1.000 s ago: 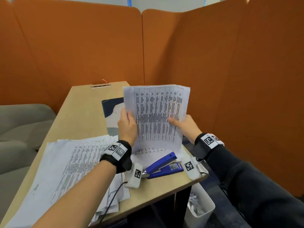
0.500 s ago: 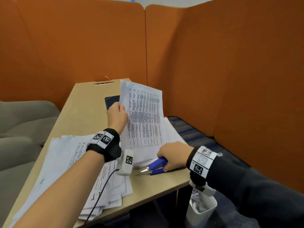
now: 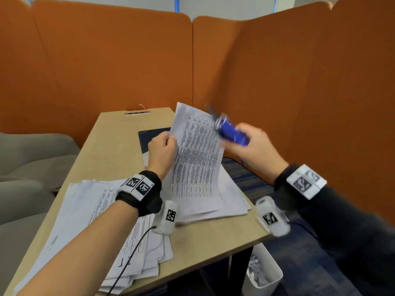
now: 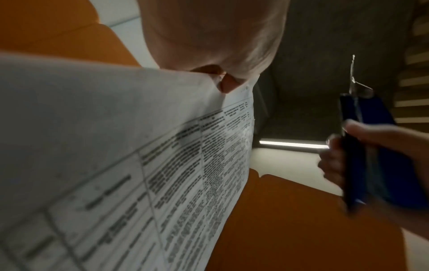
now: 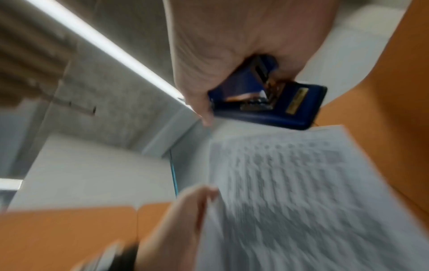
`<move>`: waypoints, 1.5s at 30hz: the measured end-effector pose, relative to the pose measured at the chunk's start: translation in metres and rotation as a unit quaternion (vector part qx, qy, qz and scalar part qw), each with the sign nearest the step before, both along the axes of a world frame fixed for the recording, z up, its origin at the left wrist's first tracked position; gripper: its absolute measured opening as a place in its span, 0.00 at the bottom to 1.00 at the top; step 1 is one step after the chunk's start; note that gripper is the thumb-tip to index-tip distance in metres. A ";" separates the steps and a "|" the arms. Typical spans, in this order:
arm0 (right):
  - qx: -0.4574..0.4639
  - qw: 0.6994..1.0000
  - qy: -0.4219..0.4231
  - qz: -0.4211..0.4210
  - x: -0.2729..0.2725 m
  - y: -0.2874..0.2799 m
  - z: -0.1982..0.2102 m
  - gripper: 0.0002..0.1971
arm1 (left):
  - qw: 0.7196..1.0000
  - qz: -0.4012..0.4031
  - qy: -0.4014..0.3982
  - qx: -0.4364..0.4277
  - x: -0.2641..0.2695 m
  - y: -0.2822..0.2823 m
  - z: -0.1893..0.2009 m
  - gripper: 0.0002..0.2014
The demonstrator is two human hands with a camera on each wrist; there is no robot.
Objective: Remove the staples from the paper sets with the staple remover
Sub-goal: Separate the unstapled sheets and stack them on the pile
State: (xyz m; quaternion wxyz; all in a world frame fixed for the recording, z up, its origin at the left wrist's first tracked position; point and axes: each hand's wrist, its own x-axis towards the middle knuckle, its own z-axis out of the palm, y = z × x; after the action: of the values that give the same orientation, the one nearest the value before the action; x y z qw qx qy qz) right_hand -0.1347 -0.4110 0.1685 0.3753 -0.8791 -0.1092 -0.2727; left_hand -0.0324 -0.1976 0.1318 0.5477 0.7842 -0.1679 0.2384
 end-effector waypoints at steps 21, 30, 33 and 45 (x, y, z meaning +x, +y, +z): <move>0.196 0.964 -0.162 -0.077 0.055 0.029 0.081 0.16 | 0.986 -0.128 -0.100 0.048 -0.033 -0.065 0.036 0.15; 0.213 0.956 -0.181 -0.085 0.055 0.027 0.079 0.21 | 0.978 -0.124 -0.148 0.076 -0.036 -0.066 0.036 0.21; 0.232 0.952 -0.181 -0.088 0.055 0.025 0.078 0.22 | 0.977 -0.127 -0.153 0.079 -0.034 -0.064 0.036 0.21; 0.214 0.956 -0.179 -0.093 0.061 0.017 0.075 0.20 | 0.962 -0.196 -0.078 0.170 -0.034 -0.053 0.016 0.04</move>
State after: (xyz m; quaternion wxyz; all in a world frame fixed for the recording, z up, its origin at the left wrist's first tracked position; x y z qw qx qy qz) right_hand -0.0738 -0.3943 0.2439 0.5022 -0.7212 -0.0312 -0.4761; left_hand -0.0663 -0.2507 0.1481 0.4274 0.7963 -0.3992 0.1549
